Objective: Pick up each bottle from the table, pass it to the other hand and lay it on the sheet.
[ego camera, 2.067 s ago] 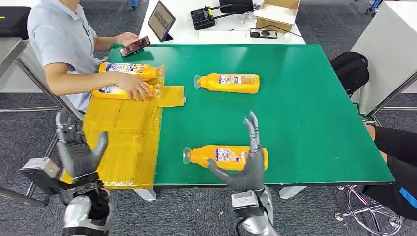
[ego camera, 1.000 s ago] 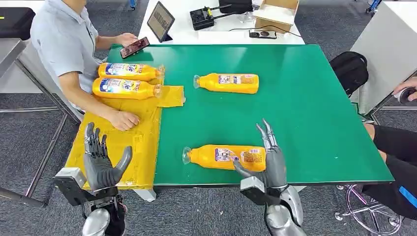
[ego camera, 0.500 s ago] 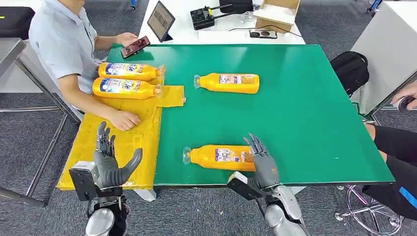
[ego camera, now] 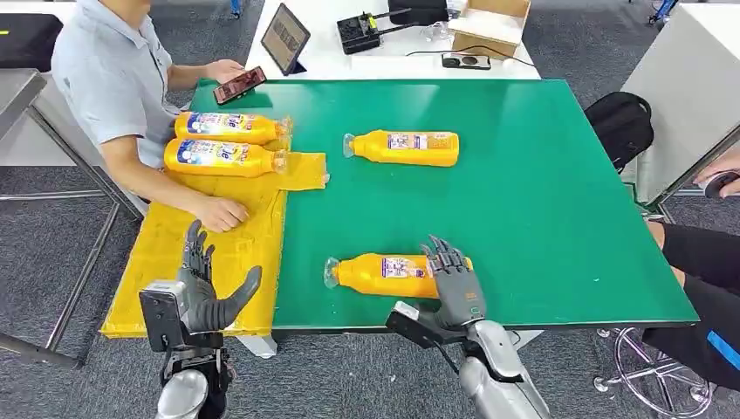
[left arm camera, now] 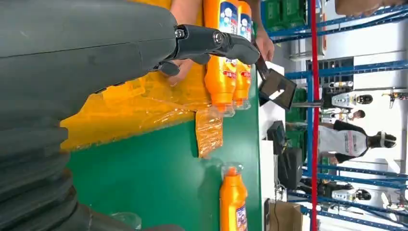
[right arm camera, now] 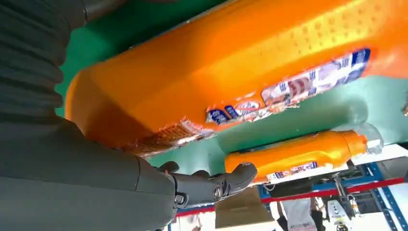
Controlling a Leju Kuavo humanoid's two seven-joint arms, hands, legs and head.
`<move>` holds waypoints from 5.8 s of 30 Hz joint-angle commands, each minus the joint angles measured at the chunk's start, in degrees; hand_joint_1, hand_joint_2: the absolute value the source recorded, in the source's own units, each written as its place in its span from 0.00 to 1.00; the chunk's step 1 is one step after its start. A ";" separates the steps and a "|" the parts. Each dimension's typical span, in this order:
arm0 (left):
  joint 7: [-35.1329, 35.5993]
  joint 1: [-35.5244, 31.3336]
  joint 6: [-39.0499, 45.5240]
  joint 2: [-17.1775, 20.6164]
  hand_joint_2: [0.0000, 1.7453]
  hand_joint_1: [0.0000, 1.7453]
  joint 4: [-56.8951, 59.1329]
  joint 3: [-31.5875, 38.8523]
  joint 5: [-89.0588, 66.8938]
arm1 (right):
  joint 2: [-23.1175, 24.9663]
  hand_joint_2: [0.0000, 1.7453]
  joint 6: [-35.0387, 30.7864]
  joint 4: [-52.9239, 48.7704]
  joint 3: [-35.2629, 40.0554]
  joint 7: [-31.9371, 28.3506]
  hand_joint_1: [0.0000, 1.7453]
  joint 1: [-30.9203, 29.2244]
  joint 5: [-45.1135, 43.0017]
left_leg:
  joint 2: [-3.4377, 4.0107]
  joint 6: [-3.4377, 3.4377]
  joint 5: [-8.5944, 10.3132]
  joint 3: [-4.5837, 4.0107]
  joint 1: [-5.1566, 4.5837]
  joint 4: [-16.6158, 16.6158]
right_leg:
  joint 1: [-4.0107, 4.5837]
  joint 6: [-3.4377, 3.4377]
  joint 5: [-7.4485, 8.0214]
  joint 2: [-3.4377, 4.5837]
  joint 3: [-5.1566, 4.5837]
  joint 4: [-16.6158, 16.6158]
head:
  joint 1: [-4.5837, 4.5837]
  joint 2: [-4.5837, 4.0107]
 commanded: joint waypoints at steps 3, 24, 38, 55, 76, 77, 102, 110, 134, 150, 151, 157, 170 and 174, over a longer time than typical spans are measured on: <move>2.79 -0.90 -2.95 1.54 1.00 0.00 2.86 0.27 0.42 | -0.34 1.00 2.67 5.88 3.64 3.94 0.00 -2.56 3.02 | 0.06 0.08 -0.05 0.27 -0.03 -0.11 | 0.02 -0.16 -0.04 -0.01 0.24 -0.09 | -0.02 0.00; 5.82 -1.64 -5.51 1.84 1.00 0.00 2.54 1.58 0.69 | -2.10 1.00 11.66 11.24 4.03 9.34 1.00 -7.27 3.09 | -0.01 0.05 0.00 0.42 -0.01 -0.08 | 0.02 -0.11 0.02 -0.08 0.36 -0.08 | -0.02 0.00; 6.47 -1.61 -6.59 2.57 1.00 0.00 1.87 2.23 0.68 | -3.42 1.00 13.26 13.38 3.27 11.55 1.00 -8.36 2.86 | -0.09 0.06 0.01 0.59 0.01 -0.09 | 0.04 -0.12 0.00 -0.16 0.56 -0.12 | -0.02 0.00; 1.75 0.70 -8.29 0.04 1.00 0.00 1.43 -2.80 13.13 | 4.11 1.00 5.12 -4.76 -9.45 -15.90 1.00 0.55 -29.79 | -0.04 0.10 -0.13 0.98 -0.01 -0.12 | 0.05 -0.21 -0.04 -0.13 0.89 -0.17 | 0.00 0.00; -3.71 2.16 -17.91 4.25 1.00 0.00 5.64 -23.76 13.97 | 7.31 1.00 4.85 -14.10 -4.78 -27.39 1.00 3.68 -41.01 | 0.07 0.13 -0.19 0.31 -0.07 -0.11 | -0.01 -0.17 -0.08 0.02 0.27 -0.12 | -0.02 0.00; -3.59 1.91 -17.87 4.11 1.00 0.00 5.71 -23.67 14.07 | 7.58 1.00 4.55 -13.93 -4.51 -27.39 1.00 3.67 -40.75 | 0.11 0.14 -0.19 0.36 -0.06 -0.12 | 0.01 -0.22 -0.07 0.04 0.30 -0.13 | 0.00 0.00; 2.47 -4.47 -12.26 -0.21 1.00 0.00 9.02 -21.17 16.96 | 9.21 1.00 -1.66 3.23 13.58 -31.37 1.00 -2.21 -32.36 | 0.04 0.11 -0.10 0.17 0.01 -0.07 | 0.04 -0.11 -0.03 0.01 0.19 -0.12 | 0.00 0.00; 1.74 -4.09 -10.35 -0.30 1.00 0.00 9.14 -21.37 16.75 | 8.93 1.00 -1.73 3.34 13.24 -31.37 1.00 -1.57 -34.34 | -0.04 0.14 -0.13 0.28 -0.02 -0.10 | 0.03 -0.15 -0.08 -0.10 0.30 -0.14 | -0.02 0.00; -7.86 -6.18 2.84 -0.97 1.00 1.00 8.26 -21.54 11.54 | 11.90 1.00 4.02 5.78 20.55 -31.37 0.77 -1.63 -36.88 | -0.05 0.10 -0.09 0.13 -0.01 -0.07 | 0.03 -0.12 -0.06 -0.09 0.13 -0.11 | -0.02 0.00; -6.75 -5.50 -0.14 -0.13 1.00 1.00 6.71 -21.29 13.79 | 11.66 0.00 3.90 4.05 19.97 -31.20 0.00 -0.74 -37.61 | -0.02 0.13 -0.14 0.20 -0.01 -0.07 | 0.04 -0.17 -0.09 -0.09 0.20 -0.09 | 0.00 0.00; -6.75 -5.50 -0.14 -0.13 1.00 1.00 6.71 -21.29 13.79 | 11.66 0.00 3.90 4.05 19.97 -31.20 0.00 -0.74 -37.61 | 0.00 0.12 -0.12 0.17 -0.04 -0.08 | 0.01 -0.15 -0.08 -0.06 0.16 -0.09 | 0.00 0.00; -10.14 -4.34 -1.78 1.50 1.00 1.00 3.47 -19.90 11.23 | 9.48 0.00 1.17 -2.02 20.55 -31.37 0.00 1.53 -38.86 | -0.01 0.13 -0.14 0.18 -0.03 -0.07 | 0.01 -0.14 -0.10 -0.07 0.17 -0.09 | -0.02 0.00; -5.25 -8.02 6.22 8.11 1.00 1.00 7.09 -1.28 -20.08 | 5.66 0.00 7.27 -19.76 7.94 -31.37 0.00 9.39 -38.92 | -0.04 0.09 -0.06 0.10 -0.03 -0.09 | 0.01 -0.14 -0.04 -0.09 0.07 -0.08 | -0.02 0.00; -2.82 -13.27 7.91 9.75 1.00 1.00 13.94 1.82 -24.66 | 5.24 0.00 6.08 -18.52 8.36 -31.37 0.00 9.47 -38.96 | -0.11 0.11 -0.07 0.21 -0.01 -0.12 | 0.03 -0.17 -0.08 -0.17 0.20 -0.11 | -0.02 0.00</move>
